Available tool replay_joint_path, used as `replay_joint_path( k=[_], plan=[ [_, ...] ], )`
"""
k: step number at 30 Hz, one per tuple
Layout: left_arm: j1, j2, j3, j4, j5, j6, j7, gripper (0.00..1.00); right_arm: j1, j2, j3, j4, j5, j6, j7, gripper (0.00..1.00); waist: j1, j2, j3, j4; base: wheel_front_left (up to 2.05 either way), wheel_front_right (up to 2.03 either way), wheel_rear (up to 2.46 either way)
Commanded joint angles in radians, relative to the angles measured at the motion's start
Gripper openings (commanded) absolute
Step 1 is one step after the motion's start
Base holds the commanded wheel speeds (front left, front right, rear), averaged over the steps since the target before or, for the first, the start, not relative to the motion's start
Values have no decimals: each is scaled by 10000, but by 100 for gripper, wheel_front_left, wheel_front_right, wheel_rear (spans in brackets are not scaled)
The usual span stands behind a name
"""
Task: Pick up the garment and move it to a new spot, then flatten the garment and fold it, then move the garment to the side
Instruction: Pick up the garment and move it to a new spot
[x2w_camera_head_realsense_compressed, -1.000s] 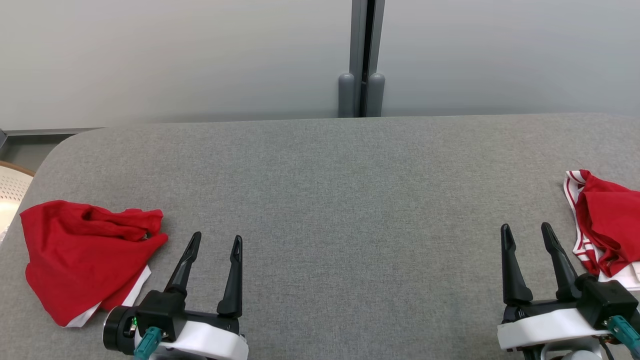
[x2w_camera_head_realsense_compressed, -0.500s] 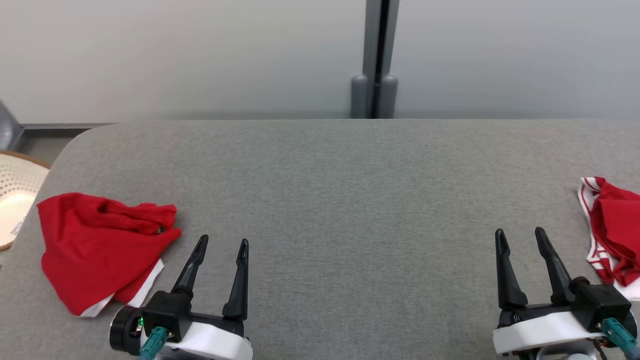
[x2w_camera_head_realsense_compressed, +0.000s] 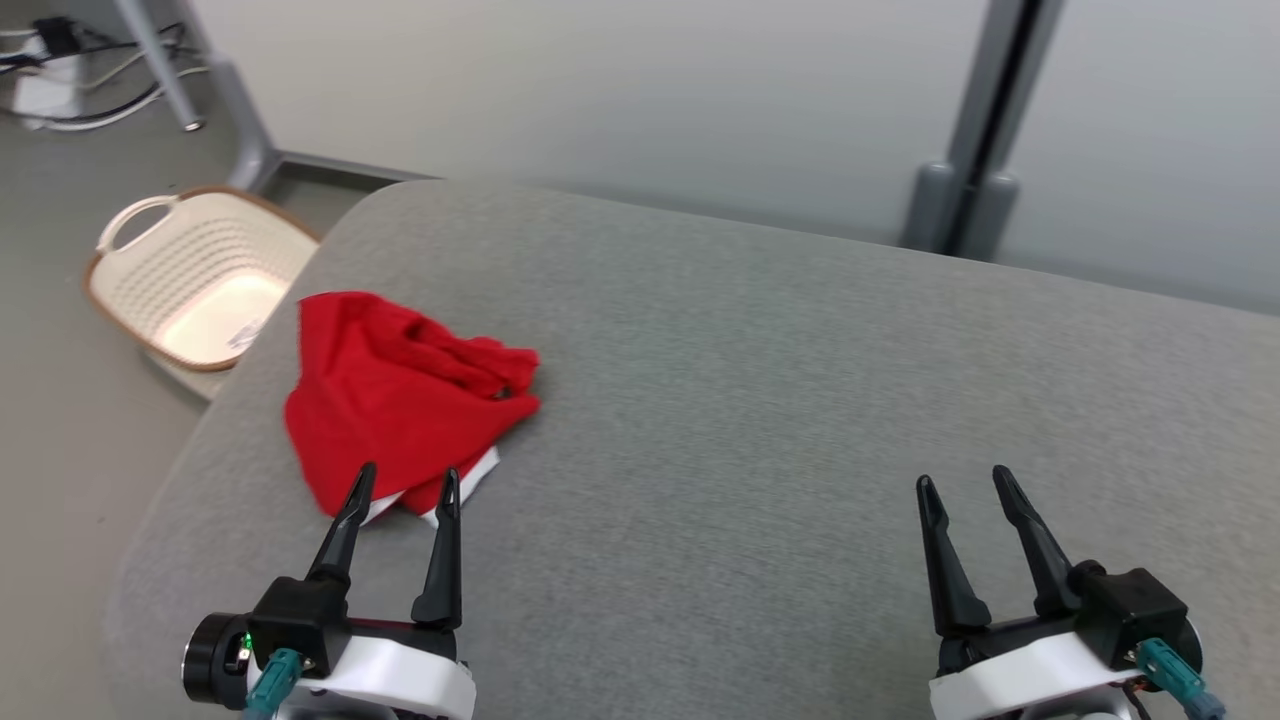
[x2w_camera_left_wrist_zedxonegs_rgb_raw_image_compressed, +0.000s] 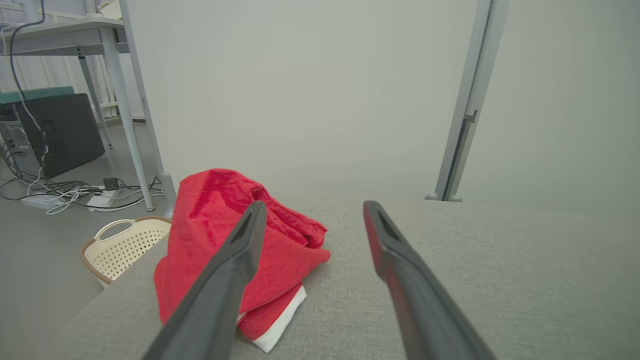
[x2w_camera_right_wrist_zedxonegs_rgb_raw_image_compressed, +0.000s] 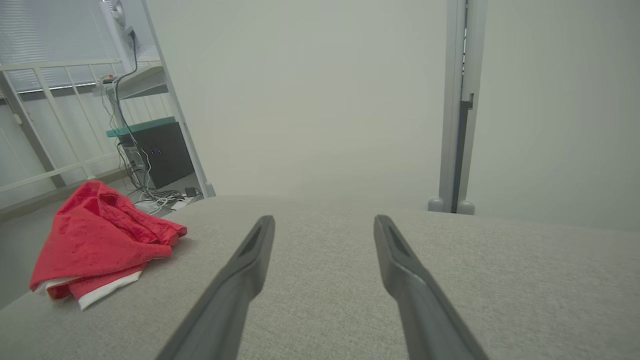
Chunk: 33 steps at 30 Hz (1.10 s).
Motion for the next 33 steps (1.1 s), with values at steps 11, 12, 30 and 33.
replay_joint_path(
  k=[11,12,30,33],
  plan=[
    [231,22,743,-273,132,183,4,100,-490,-33,1089,335,136,-17,-9,100,0,0,190,1833,0,0,0],
    [247,25,796,-326,127,197,4,100,-572,-29,1169,387,154,-17,-9,100,0,0,212,1852,0,0,0],
    [93,31,1050,-423,-74,176,4,100,-790,-22,1121,592,52,-17,-9,100,0,0,451,1857,0,0,0],
    [-85,29,1152,-264,-102,49,4,100,-683,-22,830,507,-315,-17,-9,100,0,0,663,1860,0,0,0]
  ],
)
